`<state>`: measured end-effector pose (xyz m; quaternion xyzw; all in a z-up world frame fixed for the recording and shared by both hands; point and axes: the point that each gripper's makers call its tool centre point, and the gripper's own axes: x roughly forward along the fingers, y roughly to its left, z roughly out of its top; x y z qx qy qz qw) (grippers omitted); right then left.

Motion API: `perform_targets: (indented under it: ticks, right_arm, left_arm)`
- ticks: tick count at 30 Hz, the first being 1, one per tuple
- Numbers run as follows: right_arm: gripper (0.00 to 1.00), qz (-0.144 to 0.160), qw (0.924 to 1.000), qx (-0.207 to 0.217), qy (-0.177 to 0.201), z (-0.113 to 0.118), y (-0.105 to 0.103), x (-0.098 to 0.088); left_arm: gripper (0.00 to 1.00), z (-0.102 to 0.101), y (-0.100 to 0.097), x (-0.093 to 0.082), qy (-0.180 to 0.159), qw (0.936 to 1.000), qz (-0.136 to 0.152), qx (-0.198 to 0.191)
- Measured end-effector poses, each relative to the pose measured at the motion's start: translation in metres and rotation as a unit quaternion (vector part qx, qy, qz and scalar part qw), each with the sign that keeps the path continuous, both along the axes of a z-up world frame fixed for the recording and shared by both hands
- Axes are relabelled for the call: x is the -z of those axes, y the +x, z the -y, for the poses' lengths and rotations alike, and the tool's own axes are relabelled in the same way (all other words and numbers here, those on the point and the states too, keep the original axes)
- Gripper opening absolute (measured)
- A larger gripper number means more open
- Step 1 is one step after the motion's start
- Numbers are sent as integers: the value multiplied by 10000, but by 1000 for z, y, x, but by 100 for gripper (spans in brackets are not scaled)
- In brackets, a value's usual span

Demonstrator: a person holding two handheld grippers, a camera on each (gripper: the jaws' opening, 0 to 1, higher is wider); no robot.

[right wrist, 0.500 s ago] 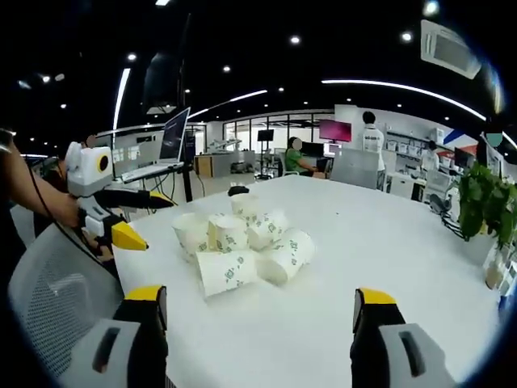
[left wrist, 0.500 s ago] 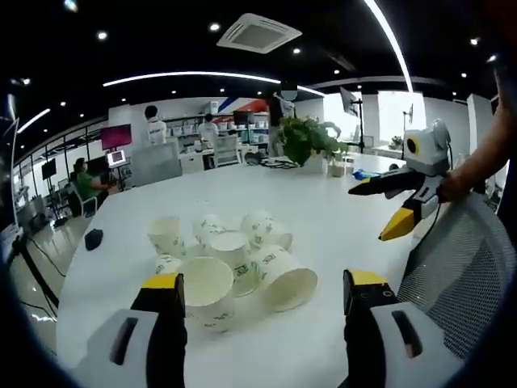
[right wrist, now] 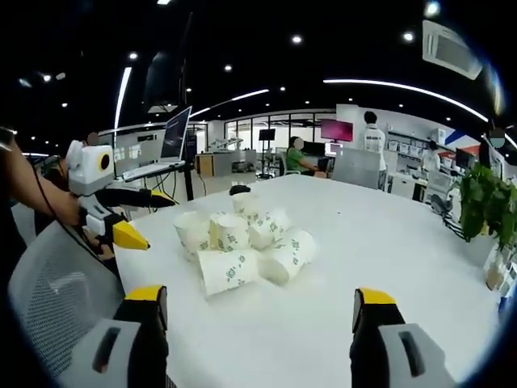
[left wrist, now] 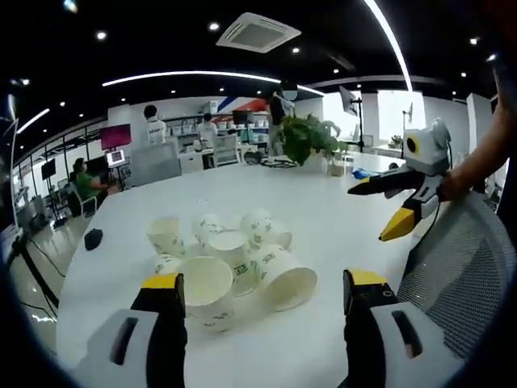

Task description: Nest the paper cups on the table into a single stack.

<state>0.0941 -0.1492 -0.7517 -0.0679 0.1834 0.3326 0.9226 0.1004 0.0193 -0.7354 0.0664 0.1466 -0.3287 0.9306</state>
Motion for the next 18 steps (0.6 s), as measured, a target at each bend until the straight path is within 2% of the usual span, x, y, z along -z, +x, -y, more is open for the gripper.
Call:
perform_targets:
  ticks: [18]
  right_arm:
    - [95,18,10000,-26,-34,0,0,0]
  left_arm:
    - [78,3,-2,-2,53,10000,2,8]
